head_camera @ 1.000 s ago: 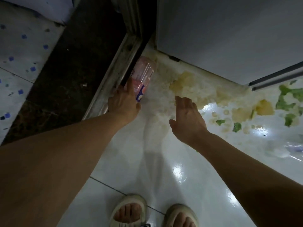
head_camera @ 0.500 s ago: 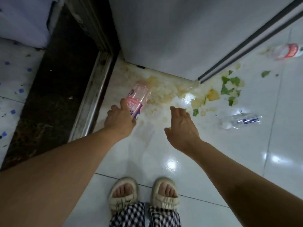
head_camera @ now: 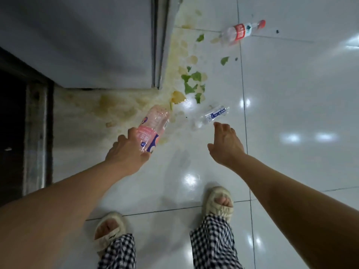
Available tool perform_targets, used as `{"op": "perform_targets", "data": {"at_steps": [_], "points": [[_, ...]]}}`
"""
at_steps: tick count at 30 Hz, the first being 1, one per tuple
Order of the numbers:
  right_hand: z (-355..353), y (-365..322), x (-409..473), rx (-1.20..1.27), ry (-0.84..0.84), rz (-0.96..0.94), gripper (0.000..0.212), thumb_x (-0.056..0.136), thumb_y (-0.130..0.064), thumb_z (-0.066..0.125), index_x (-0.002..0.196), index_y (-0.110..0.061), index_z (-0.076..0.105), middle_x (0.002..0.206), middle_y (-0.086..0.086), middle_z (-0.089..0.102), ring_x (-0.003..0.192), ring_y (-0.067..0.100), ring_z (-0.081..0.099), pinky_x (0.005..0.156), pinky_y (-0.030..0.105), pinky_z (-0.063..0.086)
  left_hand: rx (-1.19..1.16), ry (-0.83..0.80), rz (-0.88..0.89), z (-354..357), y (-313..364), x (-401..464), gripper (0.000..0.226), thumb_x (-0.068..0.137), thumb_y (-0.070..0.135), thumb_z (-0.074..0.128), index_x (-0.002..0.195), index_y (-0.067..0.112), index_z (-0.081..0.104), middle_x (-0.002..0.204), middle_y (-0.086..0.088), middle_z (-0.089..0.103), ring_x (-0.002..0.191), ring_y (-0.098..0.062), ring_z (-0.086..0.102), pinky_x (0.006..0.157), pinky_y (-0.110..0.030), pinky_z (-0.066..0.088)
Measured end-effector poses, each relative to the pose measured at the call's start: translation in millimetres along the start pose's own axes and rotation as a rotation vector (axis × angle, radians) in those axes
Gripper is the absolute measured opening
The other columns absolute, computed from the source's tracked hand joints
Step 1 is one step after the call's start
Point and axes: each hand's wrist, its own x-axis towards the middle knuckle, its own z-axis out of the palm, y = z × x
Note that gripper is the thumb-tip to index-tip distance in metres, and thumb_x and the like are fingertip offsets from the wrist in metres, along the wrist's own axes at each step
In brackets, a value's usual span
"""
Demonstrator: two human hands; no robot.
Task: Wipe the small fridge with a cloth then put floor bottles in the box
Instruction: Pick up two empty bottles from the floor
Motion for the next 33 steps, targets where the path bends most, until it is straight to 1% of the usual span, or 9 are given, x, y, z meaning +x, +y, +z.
{"op": "perform_targets", "data": {"at_steps": [5, 9, 14, 17, 22, 25, 27, 29, 33], "points": [[-9.0, 63.6, 43.2, 0.024, 0.019, -0.016, 0.055, 0.089, -0.013, 0.056, 0.138, -0.006, 0.03, 0.135, 0.016, 0.04, 0.122, 0.032, 0.039, 0.094, 0.037, 0.038, -0.024, -0.011, -0.017, 31.3, 61.4, 17.2, 0.072, 0.08, 0.035, 0.065, 0.135, 0.014, 0.023, 0.118, -0.02, 0.047, 0.094, -0.043, 0.059, 0.081, -0.051, 0.053], [-8.2, 105.9, 80.7, -0.035, 0.016, -0.092, 0.053, 0.088, -0.012, 0.055, 0.135, -0.006, 0.033, 0.131, 0.015, 0.043, 0.118, 0.031, 0.042, 0.093, 0.037, 0.039, 0.012, 0.06, -0.05, 60.0, 100.7, 35.3, 0.075, 0.081, 0.034, 0.065, 0.137, 0.011, 0.021, 0.122, -0.022, 0.047, 0.105, -0.04, 0.053, 0.087, -0.045, 0.048], [4.0, 132.0, 132.6, -0.122, 0.021, -0.214, 0.062, 0.087, -0.012, 0.056, 0.143, -0.012, 0.027, 0.139, 0.01, 0.041, 0.123, 0.029, 0.04, 0.098, 0.038, 0.038, -0.075, 0.103, -0.073, 88.7, 133.4, 64.2, 0.069, 0.081, 0.031, 0.064, 0.133, 0.011, 0.024, 0.121, -0.021, 0.045, 0.099, -0.042, 0.056, 0.085, -0.051, 0.05], [18.7, 134.5, 167.2, -0.176, 0.058, -0.282, 0.066, 0.086, -0.012, 0.059, 0.143, -0.016, 0.026, 0.141, 0.008, 0.039, 0.126, 0.028, 0.037, 0.1, 0.038, 0.036, -0.04, 0.175, -0.043, 101.3, 139.2, 91.9, 0.07, 0.081, 0.028, 0.065, 0.135, 0.011, 0.025, 0.124, -0.021, 0.044, 0.11, -0.039, 0.047, 0.091, -0.048, 0.046], [48.7, 137.3, 217.5, -0.384, 0.155, -0.371, 0.082, 0.085, -0.013, 0.059, 0.15, -0.024, 0.01, 0.157, 0.002, 0.013, 0.143, 0.03, 0.009, 0.116, 0.044, 0.01, 0.004, 0.233, -0.034, 119.5, 134.6, 134.2, 0.077, 0.081, 0.029, 0.066, 0.141, 0.015, 0.02, 0.127, -0.019, 0.044, 0.112, -0.038, 0.046, 0.094, -0.047, 0.044], [65.7, 138.6, 234.6, -0.453, 0.15, -0.401, 0.077, 0.088, -0.014, 0.055, 0.15, -0.025, 0.011, 0.157, 0.0, 0.014, 0.145, 0.029, 0.004, 0.117, 0.046, 0.003, -0.016, 0.24, -0.047, 120.4, 130.7, 149.7, 0.076, 0.08, 0.031, 0.066, 0.141, 0.018, 0.022, 0.127, -0.017, 0.044, 0.11, -0.037, 0.049, 0.094, -0.047, 0.045], [71.6, 141.4, 237.6, -0.454, 0.159, -0.406, 0.065, 0.09, -0.013, 0.053, 0.147, -0.022, 0.022, 0.149, 0.002, 0.029, 0.141, 0.029, 0.016, 0.116, 0.043, 0.009, 0.002, 0.225, -0.04, 118.3, 130.8, 153.5, 0.074, 0.081, 0.031, 0.066, 0.139, 0.018, 0.023, 0.126, -0.017, 0.045, 0.109, -0.038, 0.05, 0.093, -0.048, 0.045], [72.4, 143.9, 233.0, -0.41, 0.169, -0.381, 0.055, 0.09, -0.012, 0.054, 0.14, -0.018, 0.032, 0.138, 0.006, 0.041, 0.131, 0.028, 0.031, 0.11, 0.038, 0.023, 0.03, 0.212, -0.039, 113.0, 131.2, 151.2, 0.074, 0.081, 0.032, 0.066, 0.139, 0.018, 0.022, 0.125, -0.018, 0.044, 0.108, -0.038, 0.05, 0.092, -0.048, 0.046], [49.5, 154.3, 198.0, -0.3, 0.102, -0.232, 0.051, 0.088, -0.021, 0.062, 0.132, -0.014, 0.037, 0.126, 0.008, 0.048, 0.117, 0.026, 0.042, 0.095, 0.034, 0.036, 0.043, 0.18, -0.041, 92.4, 146.2, 128.8, 0.075, 0.081, 0.034, 0.066, 0.14, 0.018, 0.021, 0.125, -0.018, 0.044, 0.109, -0.037, 0.05, 0.092, -0.047, 0.046]]}}
